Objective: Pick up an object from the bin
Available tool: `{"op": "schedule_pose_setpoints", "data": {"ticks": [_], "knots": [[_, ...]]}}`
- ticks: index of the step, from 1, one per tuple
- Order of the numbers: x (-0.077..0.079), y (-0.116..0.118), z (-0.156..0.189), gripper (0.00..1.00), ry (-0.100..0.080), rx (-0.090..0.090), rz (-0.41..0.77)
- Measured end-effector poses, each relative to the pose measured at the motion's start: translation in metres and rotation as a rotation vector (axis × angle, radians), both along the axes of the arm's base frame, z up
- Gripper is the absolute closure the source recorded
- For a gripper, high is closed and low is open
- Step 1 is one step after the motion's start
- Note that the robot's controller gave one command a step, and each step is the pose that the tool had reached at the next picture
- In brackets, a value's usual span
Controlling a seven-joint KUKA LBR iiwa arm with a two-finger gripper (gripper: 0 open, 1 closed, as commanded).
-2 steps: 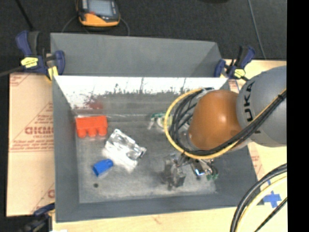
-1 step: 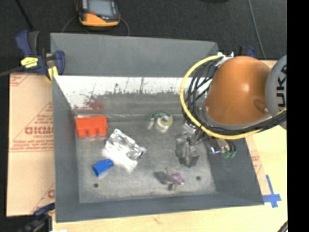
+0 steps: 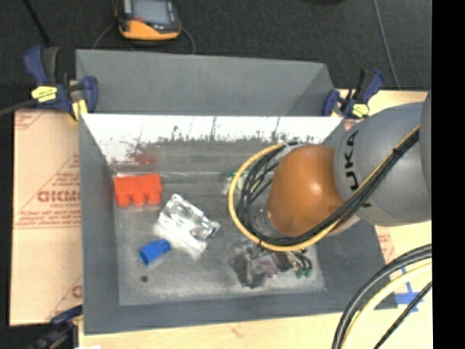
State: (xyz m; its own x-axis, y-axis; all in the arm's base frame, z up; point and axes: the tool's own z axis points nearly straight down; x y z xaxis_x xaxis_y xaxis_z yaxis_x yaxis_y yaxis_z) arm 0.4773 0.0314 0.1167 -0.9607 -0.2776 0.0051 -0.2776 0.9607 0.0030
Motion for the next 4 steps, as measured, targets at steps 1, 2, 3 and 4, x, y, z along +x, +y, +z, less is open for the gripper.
{"op": "schedule_pose_setpoints", "data": {"ticks": [1,2,3,4], "knots": [[0.007,-0.003,0.109,1.00,-0.018,-0.002,-0.016],[-0.006,-0.057,0.051,1.00,-0.005,0.000,0.590],[-0.005,-0.057,0.052,0.00,-0.007,0.000,0.590],[-0.005,-0.056,0.052,1.00,-0.007,0.000,0.590]]}}
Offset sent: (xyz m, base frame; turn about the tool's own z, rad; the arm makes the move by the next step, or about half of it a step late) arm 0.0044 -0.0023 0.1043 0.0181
